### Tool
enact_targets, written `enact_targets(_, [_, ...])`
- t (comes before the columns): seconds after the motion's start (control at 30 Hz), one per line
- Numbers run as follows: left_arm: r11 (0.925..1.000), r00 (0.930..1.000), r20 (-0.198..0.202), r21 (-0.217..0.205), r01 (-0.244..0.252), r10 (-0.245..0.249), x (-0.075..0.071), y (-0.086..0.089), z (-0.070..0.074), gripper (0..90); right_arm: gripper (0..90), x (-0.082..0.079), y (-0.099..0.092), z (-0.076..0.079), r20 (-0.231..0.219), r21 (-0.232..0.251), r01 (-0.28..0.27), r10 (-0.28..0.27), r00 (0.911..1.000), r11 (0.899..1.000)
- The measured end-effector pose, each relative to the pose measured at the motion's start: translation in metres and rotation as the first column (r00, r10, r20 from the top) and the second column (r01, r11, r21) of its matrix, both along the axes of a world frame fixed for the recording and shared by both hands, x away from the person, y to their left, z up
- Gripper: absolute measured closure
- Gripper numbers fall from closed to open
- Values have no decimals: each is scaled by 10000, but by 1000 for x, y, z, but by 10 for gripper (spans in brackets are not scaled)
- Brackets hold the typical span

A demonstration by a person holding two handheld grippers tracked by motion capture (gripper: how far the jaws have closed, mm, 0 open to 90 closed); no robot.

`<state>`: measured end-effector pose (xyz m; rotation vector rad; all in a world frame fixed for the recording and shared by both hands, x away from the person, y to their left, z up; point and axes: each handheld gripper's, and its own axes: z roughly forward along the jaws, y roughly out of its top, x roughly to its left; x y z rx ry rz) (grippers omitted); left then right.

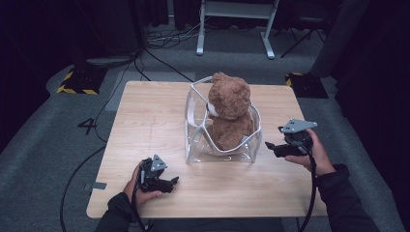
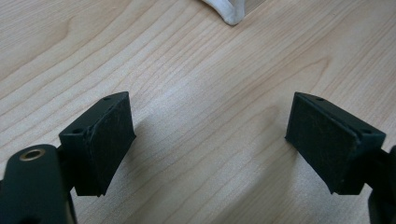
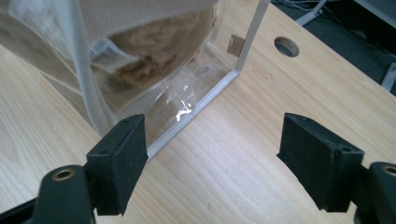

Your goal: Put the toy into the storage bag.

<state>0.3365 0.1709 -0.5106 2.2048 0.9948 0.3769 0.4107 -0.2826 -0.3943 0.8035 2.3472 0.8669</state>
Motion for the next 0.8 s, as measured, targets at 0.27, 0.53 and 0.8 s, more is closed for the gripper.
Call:
enact_targets(0.27, [10000, 10000, 2, 3, 0, 0, 0, 0, 0, 151, 241, -3, -2, -21, -375, -521, -24, 5, 9993, 9986])
enact_targets(0.53, [10000, 10000, 0, 0, -2, 2, 0, 0, 0, 151, 235, -8, -11, -42, -817, -569, 87, -133, 9966, 9983])
enact_targets(0.8, [10000, 10000, 0, -1, -2, 2, 0, 0, 0, 152, 242, -16, -23, -61, -1197, -469, 174, -229, 9925, 9987])
